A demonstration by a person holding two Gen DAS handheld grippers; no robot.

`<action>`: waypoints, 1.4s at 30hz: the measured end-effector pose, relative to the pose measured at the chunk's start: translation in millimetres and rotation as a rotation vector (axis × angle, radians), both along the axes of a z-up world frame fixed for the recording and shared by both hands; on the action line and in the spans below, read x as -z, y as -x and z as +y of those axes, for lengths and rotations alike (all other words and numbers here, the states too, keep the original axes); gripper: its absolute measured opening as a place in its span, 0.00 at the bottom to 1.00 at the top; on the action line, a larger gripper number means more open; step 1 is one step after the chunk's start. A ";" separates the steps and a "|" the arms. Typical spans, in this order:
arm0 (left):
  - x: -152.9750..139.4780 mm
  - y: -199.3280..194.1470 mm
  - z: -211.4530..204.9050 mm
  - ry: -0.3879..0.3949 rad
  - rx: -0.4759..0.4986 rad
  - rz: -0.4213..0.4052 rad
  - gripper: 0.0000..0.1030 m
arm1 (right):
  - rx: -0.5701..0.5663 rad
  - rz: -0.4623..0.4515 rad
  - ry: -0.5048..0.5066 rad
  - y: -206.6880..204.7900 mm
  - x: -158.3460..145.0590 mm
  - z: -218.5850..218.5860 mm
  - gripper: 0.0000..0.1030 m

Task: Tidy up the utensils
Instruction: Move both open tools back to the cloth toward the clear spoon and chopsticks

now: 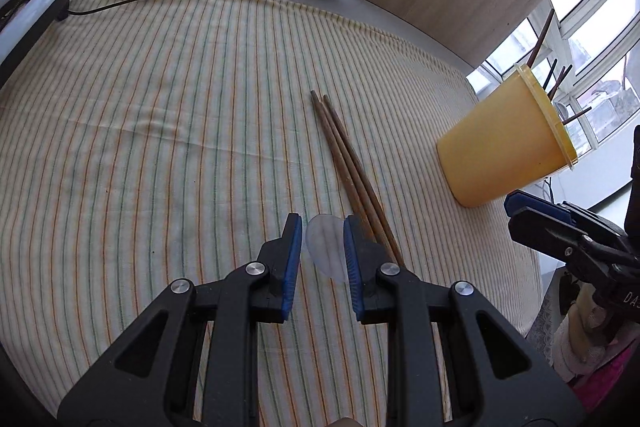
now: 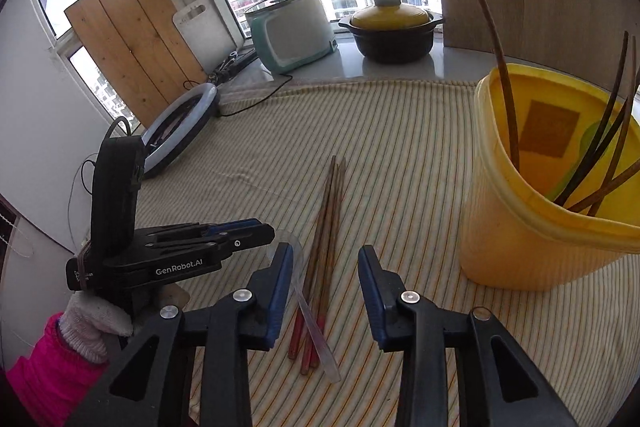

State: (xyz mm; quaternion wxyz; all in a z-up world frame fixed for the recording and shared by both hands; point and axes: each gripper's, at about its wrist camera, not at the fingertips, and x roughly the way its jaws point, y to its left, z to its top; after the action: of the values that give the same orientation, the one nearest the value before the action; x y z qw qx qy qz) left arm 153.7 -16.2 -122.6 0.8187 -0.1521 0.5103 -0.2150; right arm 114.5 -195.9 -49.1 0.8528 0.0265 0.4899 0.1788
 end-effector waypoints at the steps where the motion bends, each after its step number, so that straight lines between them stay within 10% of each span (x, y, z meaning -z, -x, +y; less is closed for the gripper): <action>1: 2.6 -0.8 -0.6 0.000 -0.001 0.005 0.19 | 0.000 0.015 0.005 -5.5 5.1 3.5 0.31; 16: 17.6 0.0 -1.4 0.029 0.003 0.025 0.19 | 0.075 0.212 0.020 -66.0 68.9 22.2 0.14; 42: 20.5 -4.2 -9.0 0.001 0.013 0.007 0.06 | 0.072 0.239 0.031 -77.5 77.8 29.0 0.09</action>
State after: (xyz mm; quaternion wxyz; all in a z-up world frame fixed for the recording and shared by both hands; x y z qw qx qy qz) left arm 157.9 -25.3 -143.0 0.8154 -0.1502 0.5140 -0.2200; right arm 192.1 -166.9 -126.9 0.7944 0.0522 0.5897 0.1360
